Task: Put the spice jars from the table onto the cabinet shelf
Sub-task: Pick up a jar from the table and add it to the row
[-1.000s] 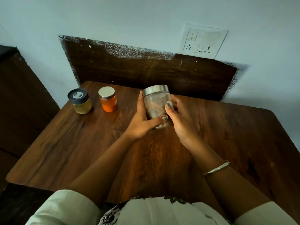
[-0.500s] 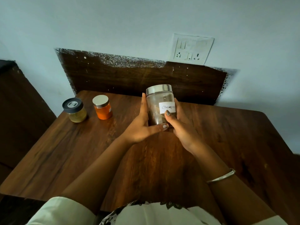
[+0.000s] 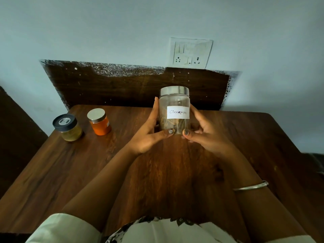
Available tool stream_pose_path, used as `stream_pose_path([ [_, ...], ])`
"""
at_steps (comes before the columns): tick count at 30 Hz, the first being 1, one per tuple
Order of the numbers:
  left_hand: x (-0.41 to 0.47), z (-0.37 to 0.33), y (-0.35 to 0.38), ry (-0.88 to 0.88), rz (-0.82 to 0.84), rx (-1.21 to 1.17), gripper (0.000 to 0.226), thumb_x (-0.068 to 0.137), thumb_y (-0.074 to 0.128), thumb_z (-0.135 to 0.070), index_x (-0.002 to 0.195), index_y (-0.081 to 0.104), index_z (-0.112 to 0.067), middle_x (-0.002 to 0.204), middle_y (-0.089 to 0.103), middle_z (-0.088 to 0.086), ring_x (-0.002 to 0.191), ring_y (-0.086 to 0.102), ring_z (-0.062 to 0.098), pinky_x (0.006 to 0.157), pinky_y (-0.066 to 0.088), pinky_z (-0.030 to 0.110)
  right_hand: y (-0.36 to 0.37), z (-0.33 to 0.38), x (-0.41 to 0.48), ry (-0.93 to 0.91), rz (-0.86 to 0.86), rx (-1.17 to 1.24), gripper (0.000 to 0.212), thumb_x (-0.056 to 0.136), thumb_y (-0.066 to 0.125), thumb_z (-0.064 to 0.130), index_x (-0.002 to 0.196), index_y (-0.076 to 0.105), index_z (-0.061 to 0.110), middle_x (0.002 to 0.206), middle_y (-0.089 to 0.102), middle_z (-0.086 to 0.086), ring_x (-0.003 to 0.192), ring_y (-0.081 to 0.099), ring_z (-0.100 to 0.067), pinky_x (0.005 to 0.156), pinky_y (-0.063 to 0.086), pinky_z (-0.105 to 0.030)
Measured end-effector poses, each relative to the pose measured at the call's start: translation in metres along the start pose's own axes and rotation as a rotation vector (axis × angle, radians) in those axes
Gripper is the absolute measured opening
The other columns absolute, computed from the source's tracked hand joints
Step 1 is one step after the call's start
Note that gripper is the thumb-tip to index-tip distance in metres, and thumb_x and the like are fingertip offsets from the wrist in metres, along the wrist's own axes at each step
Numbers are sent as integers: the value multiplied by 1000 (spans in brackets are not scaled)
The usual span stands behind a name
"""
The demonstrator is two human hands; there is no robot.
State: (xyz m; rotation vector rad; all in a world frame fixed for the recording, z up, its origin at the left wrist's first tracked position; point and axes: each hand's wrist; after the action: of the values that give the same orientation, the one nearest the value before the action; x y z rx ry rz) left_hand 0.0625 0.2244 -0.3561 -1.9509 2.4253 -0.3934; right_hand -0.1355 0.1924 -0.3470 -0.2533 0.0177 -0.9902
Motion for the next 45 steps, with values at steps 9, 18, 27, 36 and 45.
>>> stream_pose_path([
  [9, 26, -10, 5, 147, 70, 398, 95, 87, 55, -38, 144, -20, -27, 133, 55, 3, 101, 64, 14, 88, 51, 25, -25, 7, -8, 10, -155, -129, 99, 67, 68, 42, 148, 11, 35, 150, 34, 4, 117, 51, -2, 89, 49, -18],
  [18, 97, -81, 23, 394, 107, 558, 86, 89, 54, -35, 146, -11, -30, 126, 55, -11, 86, 66, 6, 78, 52, 19, -88, 37, 1, -72, -404, -226, 91, 76, 73, 26, 145, 15, 38, 122, 53, 21, 105, 54, 14, 86, 47, -13],
  [27, 196, -165, 62, 604, -77, 583, 83, 90, 54, -31, 139, -12, -45, 137, 53, -2, 107, 61, 10, 87, 43, 13, -194, 120, 33, -287, -592, -452, 88, 80, 70, 23, 145, 13, 41, 135, 51, 8, 111, 53, 0, 68, 41, 4],
  [36, 285, -268, 70, 828, -193, 606, 88, 90, 56, -23, 134, -14, -50, 126, 61, -3, 105, 63, 10, 84, 44, 11, -284, 215, 78, -564, -660, -579, 88, 81, 71, 15, 147, 16, 35, 131, 46, -4, 111, 55, -14, 73, 50, -11],
  [45, 344, -331, 58, 918, -313, 751, 90, 92, 54, -22, 135, -22, -42, 135, 54, -3, 113, 58, 12, 94, 42, 24, -336, 271, 132, -704, -669, -657, 89, 82, 69, 20, 149, 12, 28, 138, 43, -6, 114, 56, -17, 91, 49, -26],
])
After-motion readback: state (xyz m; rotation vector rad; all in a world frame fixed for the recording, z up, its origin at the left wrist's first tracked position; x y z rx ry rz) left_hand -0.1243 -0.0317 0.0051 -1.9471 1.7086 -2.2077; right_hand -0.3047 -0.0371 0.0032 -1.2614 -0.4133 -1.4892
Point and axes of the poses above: each hand's wrist, its own x-axis towards the middle knuckle, its own y-axis out of the palm, z = x × y
